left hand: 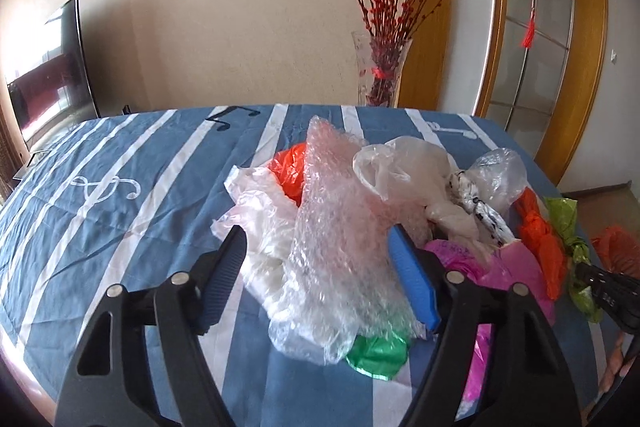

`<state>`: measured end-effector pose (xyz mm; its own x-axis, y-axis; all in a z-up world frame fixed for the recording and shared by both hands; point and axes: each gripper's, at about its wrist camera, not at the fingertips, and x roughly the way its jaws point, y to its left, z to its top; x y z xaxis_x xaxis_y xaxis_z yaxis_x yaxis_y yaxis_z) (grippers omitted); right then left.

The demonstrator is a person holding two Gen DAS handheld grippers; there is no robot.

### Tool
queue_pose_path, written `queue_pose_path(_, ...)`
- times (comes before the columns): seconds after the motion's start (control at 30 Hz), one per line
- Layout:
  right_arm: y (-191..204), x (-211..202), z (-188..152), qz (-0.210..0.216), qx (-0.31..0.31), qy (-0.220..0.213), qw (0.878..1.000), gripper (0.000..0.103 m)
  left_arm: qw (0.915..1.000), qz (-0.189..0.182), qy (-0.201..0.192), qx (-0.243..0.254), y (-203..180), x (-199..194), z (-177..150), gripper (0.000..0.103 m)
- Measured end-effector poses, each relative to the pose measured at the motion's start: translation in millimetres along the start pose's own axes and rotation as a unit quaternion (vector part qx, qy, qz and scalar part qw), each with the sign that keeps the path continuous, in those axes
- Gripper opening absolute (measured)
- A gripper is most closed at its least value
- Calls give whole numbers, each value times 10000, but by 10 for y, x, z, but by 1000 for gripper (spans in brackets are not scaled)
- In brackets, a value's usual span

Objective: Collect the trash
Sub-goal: 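Grasp the green bag with the right tool while the left tool grasps the bubble wrap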

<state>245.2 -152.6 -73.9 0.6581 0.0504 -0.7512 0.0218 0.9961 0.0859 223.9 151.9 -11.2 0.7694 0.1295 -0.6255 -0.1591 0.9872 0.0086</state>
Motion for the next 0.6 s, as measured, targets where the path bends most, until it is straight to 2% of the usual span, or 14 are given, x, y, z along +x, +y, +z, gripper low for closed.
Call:
queue_pose_path(0.17,-27,7,-21,80,7,52,10000,6,9996,9,266,57,-60,226,66,69)
queue_pose_path(0.3,-55,26,-24,132,83,107,9998,6,9986,-47,485,186,-136,346,42,43)
queue_pose_path(0.37,-64,13,-33,153,108,104,9998,6,9986,-82,489,180,-143,356,22,25)
queue_pose_path(0.43,-71,-14,-25,164,114,82,9998,6,9988,-166,452,123,-123,325,26,14)
queue_pose_path(0.6,-79,-152,4,210,76,-66,9997,6,9992,-329,199,92,-62,110,86,9)
